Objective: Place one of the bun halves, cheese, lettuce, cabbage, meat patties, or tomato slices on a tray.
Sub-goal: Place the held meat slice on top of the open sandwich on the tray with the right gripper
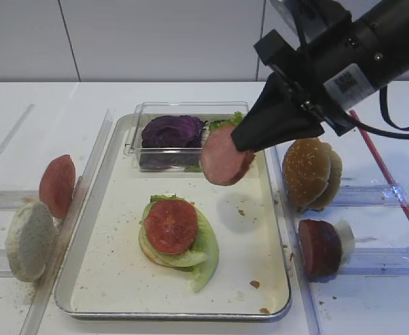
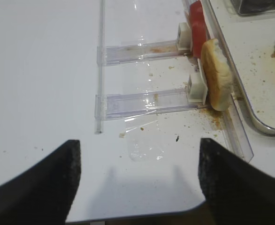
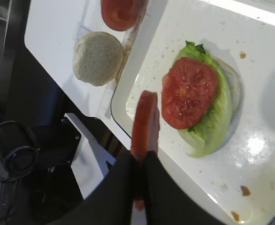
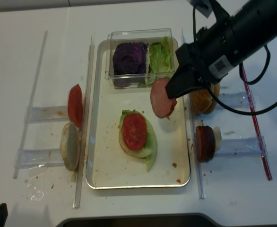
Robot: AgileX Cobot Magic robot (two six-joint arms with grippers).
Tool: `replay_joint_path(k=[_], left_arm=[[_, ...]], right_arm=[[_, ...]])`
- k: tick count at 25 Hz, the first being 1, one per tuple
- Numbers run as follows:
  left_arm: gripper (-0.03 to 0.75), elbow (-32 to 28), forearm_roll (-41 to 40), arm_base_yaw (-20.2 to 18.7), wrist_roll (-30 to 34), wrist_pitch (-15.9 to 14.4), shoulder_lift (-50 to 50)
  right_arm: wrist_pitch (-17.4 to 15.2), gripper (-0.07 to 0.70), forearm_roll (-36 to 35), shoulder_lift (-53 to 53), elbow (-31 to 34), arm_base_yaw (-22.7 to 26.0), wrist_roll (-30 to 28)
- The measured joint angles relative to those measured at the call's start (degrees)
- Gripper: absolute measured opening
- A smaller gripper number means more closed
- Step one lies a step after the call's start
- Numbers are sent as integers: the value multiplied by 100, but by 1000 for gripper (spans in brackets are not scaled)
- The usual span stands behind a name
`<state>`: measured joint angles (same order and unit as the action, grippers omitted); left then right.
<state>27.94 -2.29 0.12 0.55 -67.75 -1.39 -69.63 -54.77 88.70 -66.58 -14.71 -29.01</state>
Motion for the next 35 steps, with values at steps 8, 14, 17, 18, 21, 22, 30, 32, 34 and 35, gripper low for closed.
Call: replay_joint_path(k=[8, 14, 17, 18, 21, 22, 30, 32, 34, 35], left_arm=[[481, 0, 0, 0, 0, 0, 0], [481, 0, 0, 0, 0, 0, 0], [481, 0, 0, 0, 0, 0, 0], [481, 0, 0, 0, 0, 0, 0], [481, 0, 0, 0, 0, 0, 0], [481, 0, 0, 0, 0, 0, 0], [481, 0, 0, 0, 0, 0, 0], [481, 0, 0, 0, 0, 3, 0], [481, 0, 0, 0, 0, 3, 0], [481, 0, 0, 0, 0, 3, 0]], right_arm=[[37, 61, -615, 292, 0, 0, -148], [75, 61, -841, 484, 0, -119, -148], [75, 61, -867, 597, 0, -316, -173], [75, 61, -882, 649, 0, -356, -210], [75, 61, -932, 826, 0, -468, -275], [88, 61, -955, 882, 0, -513, -302], [110, 60, -1192, 1286, 0, -604, -593], [142, 60, -1261, 1398, 0, -613, -654], [142, 60, -1284, 1485, 0, -613, -716], [154, 60, -1282, 1528, 0, -613, -744]])
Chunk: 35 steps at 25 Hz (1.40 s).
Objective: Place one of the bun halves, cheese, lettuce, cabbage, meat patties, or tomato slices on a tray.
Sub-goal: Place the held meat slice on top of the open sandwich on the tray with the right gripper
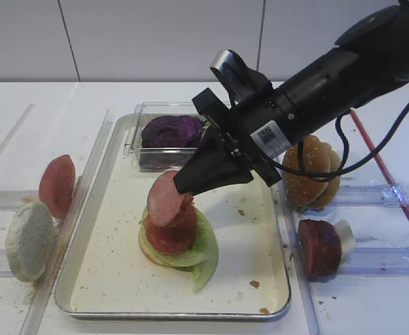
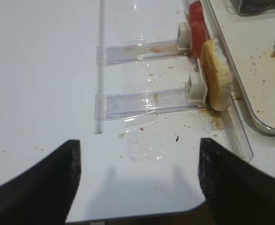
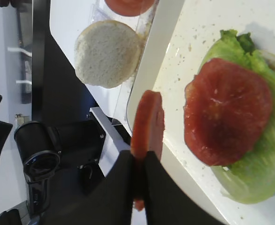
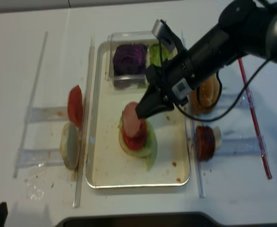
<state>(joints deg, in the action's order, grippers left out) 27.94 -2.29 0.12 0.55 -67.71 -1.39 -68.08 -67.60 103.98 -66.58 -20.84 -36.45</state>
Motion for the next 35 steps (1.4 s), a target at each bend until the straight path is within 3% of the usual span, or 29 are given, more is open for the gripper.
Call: replay_joint_path(k=[35], left_arm=[[481, 0, 0, 0, 0, 0, 0]], right_arm=[[47, 62, -210, 917, -9, 0, -603]])
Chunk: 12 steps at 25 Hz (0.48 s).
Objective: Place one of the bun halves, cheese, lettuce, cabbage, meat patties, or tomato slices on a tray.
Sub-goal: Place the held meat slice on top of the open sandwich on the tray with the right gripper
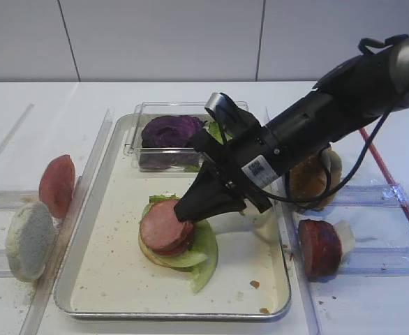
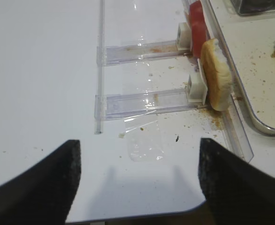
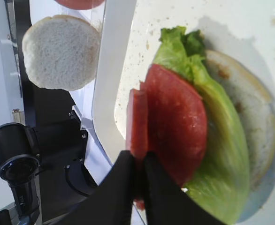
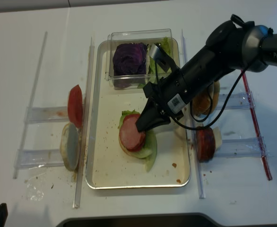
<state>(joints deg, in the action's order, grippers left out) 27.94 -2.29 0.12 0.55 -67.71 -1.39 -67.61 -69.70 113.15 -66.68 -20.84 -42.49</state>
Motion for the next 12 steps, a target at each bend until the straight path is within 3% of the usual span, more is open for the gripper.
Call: replay_joint_path(k=[3, 9, 12], left_arm=[[481, 0, 0, 0, 0, 0, 0], [481, 0, 0, 0, 0, 0, 0], [481, 0, 0, 0, 0, 0, 0]], right_arm=[[0, 120, -3, 11, 0, 0, 0], [0, 394, -12, 11, 0, 0, 43], [0, 433, 79, 11, 0, 0, 233]])
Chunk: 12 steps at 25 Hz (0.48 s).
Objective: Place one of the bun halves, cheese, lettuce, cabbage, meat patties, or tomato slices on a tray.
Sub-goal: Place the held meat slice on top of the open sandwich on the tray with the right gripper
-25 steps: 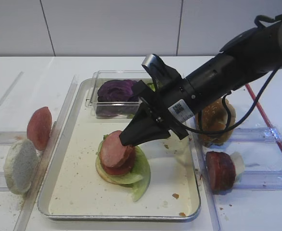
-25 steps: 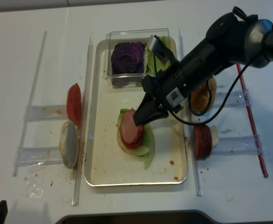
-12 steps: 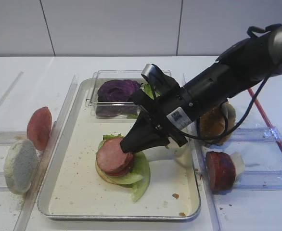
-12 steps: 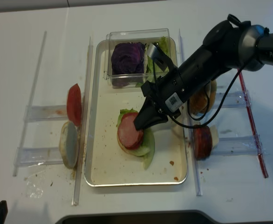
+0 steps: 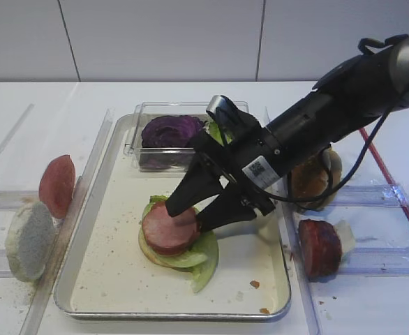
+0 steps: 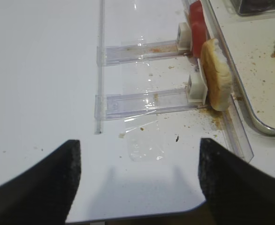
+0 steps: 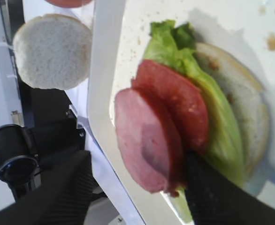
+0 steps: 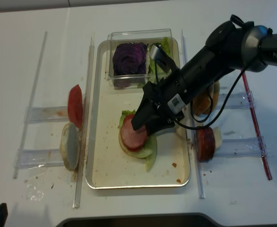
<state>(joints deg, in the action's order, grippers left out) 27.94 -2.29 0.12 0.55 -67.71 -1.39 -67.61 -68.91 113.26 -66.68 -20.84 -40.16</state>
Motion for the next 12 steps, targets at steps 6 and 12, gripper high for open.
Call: replay_joint_path(k=[6, 12], left_arm=[[481, 0, 0, 0, 0, 0, 0], [481, 0, 0, 0, 0, 0, 0]], right_arm=[[0, 443, 631, -66, -276, 0, 433], [-50, 445, 1533, -325, -911, 0, 1209]])
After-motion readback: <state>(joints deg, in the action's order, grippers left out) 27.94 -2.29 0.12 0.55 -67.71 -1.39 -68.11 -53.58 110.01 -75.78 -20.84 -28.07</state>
